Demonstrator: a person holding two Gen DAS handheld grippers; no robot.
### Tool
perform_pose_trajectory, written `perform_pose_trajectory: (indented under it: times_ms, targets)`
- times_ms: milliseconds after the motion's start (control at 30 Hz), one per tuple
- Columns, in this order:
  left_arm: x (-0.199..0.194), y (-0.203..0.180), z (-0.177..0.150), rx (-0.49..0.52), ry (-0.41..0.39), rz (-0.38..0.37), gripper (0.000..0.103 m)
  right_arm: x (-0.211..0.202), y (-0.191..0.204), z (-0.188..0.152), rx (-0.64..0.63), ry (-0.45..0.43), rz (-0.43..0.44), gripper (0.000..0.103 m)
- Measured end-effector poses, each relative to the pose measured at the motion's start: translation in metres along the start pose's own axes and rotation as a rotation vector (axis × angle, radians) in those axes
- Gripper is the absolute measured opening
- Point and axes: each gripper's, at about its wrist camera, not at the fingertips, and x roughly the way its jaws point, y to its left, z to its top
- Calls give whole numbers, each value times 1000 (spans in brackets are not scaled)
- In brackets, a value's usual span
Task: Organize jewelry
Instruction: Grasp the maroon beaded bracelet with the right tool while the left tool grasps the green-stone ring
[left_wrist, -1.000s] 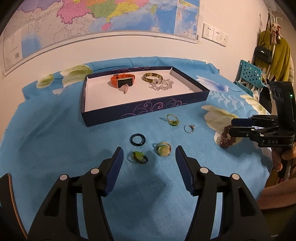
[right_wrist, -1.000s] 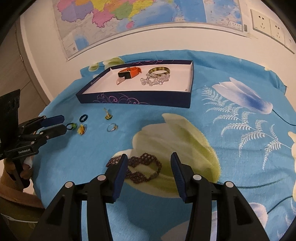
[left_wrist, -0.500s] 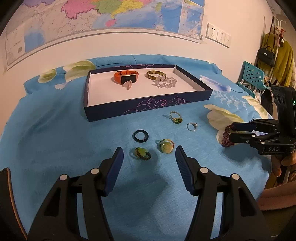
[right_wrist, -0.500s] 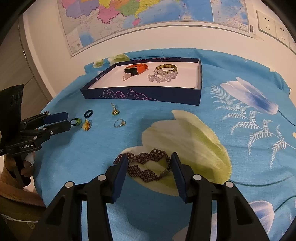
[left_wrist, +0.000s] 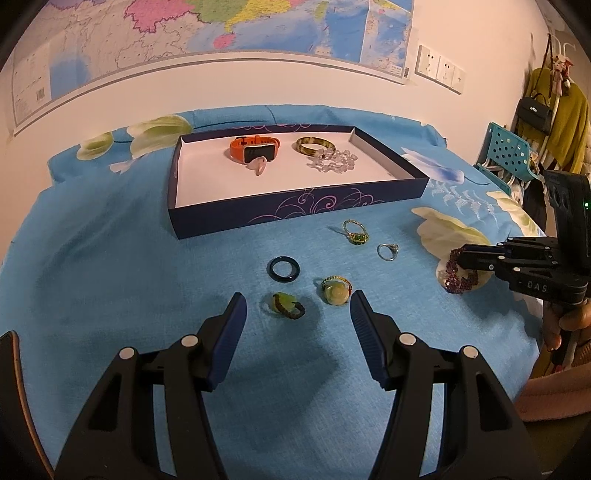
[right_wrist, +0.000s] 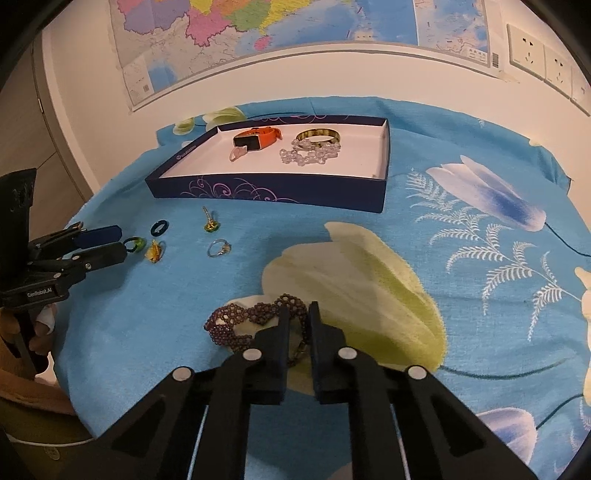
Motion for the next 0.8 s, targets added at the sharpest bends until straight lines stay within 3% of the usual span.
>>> perform_pose_trajectory:
  times_ms: [67,800]
  targets:
    - [0,0,0,1,1,-1,57,0,-1,0,5,-1,9,3]
    - [14,3,1,-26,68,8,41,-5,2,8,28,-31,74,3]
